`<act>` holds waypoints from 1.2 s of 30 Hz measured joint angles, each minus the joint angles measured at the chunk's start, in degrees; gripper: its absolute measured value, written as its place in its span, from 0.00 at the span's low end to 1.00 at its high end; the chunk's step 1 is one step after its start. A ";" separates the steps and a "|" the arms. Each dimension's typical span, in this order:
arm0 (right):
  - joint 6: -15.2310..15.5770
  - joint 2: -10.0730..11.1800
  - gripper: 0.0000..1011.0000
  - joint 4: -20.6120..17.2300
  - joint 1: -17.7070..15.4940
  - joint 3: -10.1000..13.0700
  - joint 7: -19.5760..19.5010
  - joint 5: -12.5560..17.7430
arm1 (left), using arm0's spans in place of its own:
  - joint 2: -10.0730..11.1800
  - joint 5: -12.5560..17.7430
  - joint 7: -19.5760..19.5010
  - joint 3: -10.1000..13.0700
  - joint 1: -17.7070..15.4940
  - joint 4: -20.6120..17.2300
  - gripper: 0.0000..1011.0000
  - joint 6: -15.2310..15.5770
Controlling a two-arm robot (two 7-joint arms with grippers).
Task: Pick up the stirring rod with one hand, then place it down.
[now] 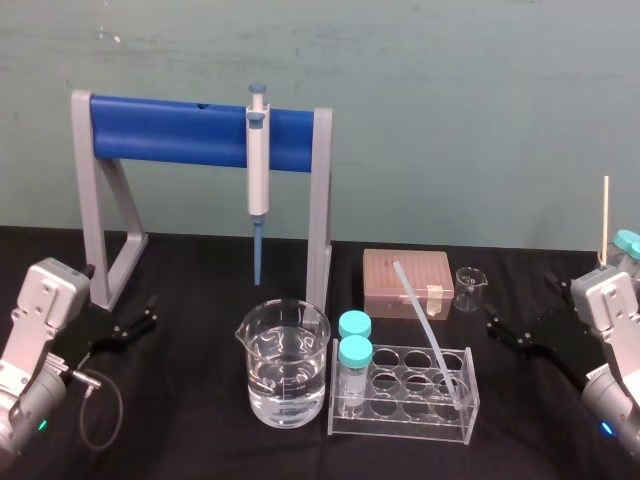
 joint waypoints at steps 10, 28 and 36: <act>0.00 0.00 0.99 0.00 0.00 0.00 0.00 0.00 | 0.00 0.00 0.00 0.00 0.00 0.00 0.99 0.00; 0.00 0.00 0.99 0.00 0.00 0.00 0.00 0.00 | 0.00 0.00 0.00 0.00 0.00 0.00 0.99 0.00; 0.00 0.00 0.99 0.00 0.00 0.00 0.00 0.00 | 0.00 0.00 0.00 0.00 0.00 0.00 0.99 0.00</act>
